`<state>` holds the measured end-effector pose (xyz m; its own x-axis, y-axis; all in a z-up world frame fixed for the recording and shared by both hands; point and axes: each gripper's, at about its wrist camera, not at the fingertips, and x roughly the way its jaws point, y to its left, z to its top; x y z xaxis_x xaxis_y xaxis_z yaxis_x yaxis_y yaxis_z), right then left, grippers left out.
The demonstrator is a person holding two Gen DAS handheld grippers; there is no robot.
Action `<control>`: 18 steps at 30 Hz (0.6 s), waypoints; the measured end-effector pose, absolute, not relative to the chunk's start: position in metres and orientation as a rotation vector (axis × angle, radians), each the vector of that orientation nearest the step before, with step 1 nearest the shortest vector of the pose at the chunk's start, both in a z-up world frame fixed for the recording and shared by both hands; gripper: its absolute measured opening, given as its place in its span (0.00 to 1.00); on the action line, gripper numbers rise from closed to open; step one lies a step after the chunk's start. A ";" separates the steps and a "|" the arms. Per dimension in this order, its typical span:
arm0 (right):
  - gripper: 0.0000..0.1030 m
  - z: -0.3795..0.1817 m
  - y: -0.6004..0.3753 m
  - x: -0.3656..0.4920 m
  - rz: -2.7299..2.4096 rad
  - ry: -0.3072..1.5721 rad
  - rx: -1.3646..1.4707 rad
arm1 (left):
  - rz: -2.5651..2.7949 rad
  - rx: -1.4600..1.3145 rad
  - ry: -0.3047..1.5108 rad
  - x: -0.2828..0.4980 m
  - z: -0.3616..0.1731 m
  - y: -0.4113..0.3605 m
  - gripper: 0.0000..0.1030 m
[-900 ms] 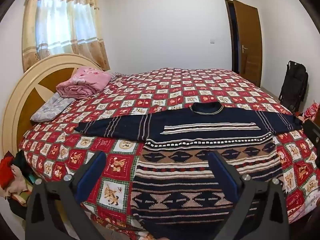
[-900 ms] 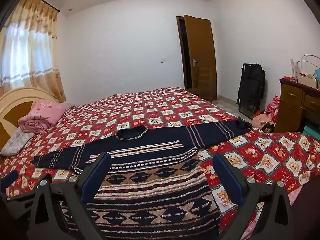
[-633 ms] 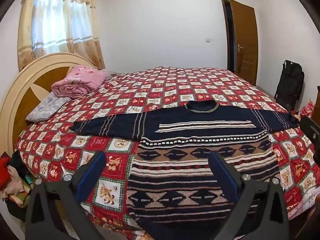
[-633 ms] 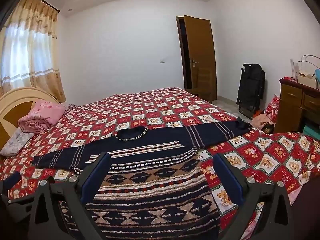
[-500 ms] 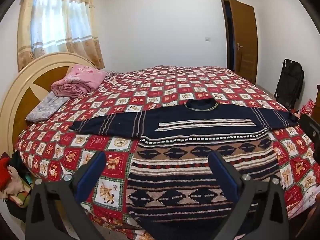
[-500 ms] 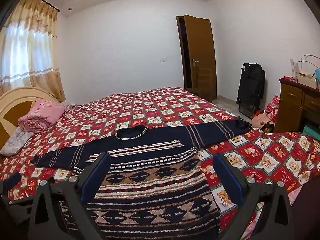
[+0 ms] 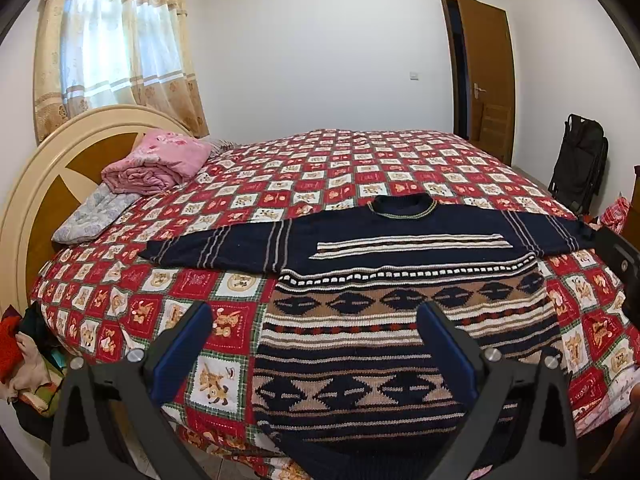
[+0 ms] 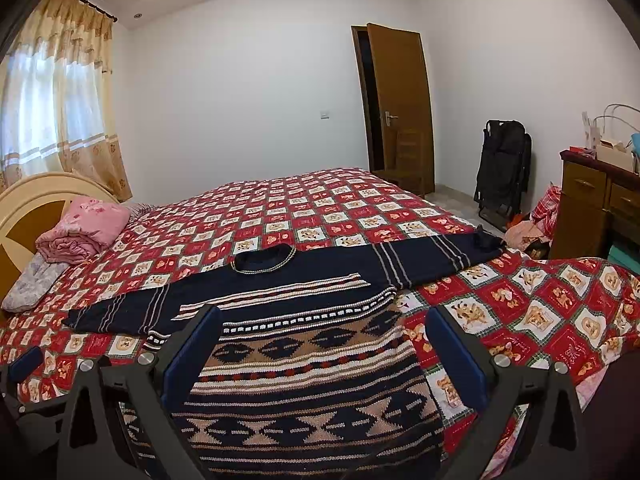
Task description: Fold small clothes
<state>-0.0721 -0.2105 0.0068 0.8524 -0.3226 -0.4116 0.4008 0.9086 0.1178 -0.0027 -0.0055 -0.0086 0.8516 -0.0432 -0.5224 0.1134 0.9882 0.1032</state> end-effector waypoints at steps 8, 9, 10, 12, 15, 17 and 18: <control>0.99 0.004 -0.212 -0.072 -0.381 0.406 0.213 | -0.078 0.131 0.552 -0.003 -0.011 -0.003 1.00; 0.99 0.004 -0.211 -0.072 -0.381 0.408 0.213 | -0.077 0.130 0.554 -0.002 -0.012 -0.002 1.00; 0.99 0.004 -0.211 -0.071 -0.382 0.410 0.215 | -0.076 0.130 0.556 -0.002 -0.012 -0.001 1.00; 0.99 0.004 -0.212 -0.072 -0.382 0.410 0.215 | -0.075 0.129 0.558 -0.002 -0.013 -0.001 1.00; 0.99 0.003 -0.212 -0.072 -0.382 0.410 0.216 | -0.077 0.130 0.556 -0.002 -0.012 -0.001 1.00; 0.99 0.004 -0.213 -0.071 -0.382 0.411 0.216 | -0.075 0.129 0.558 -0.001 -0.012 -0.001 1.00; 0.99 0.003 -0.212 -0.071 -0.382 0.411 0.217 | -0.076 0.129 0.559 -0.001 -0.012 -0.001 1.00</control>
<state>-0.0713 -0.2122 0.0033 0.8472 -0.3159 -0.4272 0.4026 0.9063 0.1283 -0.0013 -0.0006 -0.0123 0.8453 -0.0366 -0.5330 0.1066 0.9891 0.1012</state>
